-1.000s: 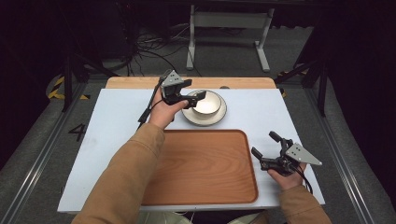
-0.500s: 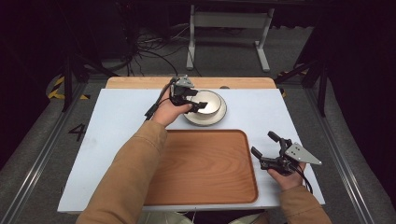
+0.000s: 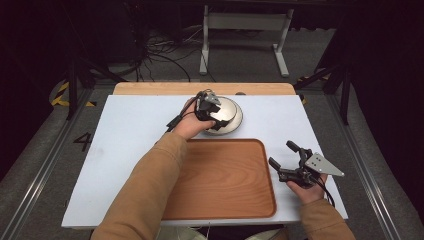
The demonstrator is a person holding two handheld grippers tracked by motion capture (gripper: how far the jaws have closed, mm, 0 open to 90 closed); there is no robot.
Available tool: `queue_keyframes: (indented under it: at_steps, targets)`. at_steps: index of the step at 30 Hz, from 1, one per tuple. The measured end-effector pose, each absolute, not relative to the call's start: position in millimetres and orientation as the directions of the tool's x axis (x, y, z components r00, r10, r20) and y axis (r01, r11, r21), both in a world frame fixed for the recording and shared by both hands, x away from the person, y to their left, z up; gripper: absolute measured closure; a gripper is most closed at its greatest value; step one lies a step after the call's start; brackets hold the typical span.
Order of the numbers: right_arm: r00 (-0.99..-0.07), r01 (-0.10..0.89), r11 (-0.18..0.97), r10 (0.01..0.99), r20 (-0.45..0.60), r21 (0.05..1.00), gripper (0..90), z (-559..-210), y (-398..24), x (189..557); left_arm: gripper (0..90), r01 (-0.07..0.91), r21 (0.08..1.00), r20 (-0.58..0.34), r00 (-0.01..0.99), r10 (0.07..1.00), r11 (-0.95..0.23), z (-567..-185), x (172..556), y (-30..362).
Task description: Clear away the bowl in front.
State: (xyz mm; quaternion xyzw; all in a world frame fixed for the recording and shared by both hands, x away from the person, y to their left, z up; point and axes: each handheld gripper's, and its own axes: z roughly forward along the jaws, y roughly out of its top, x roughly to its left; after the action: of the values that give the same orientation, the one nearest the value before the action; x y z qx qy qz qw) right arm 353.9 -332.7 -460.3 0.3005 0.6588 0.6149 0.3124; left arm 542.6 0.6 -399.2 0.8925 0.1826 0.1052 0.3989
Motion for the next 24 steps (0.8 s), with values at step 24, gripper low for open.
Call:
queue_keyframes:
  at_steps: [24]
  targets:
    - [-0.626, 0.008, 0.07, 0.778, -0.05, 0.997, 8.7, -460, -333, 354, 53.5, 0.223, 0.606, 0.173, 0.9, 0.4, -0.764, -420, 541, -24]
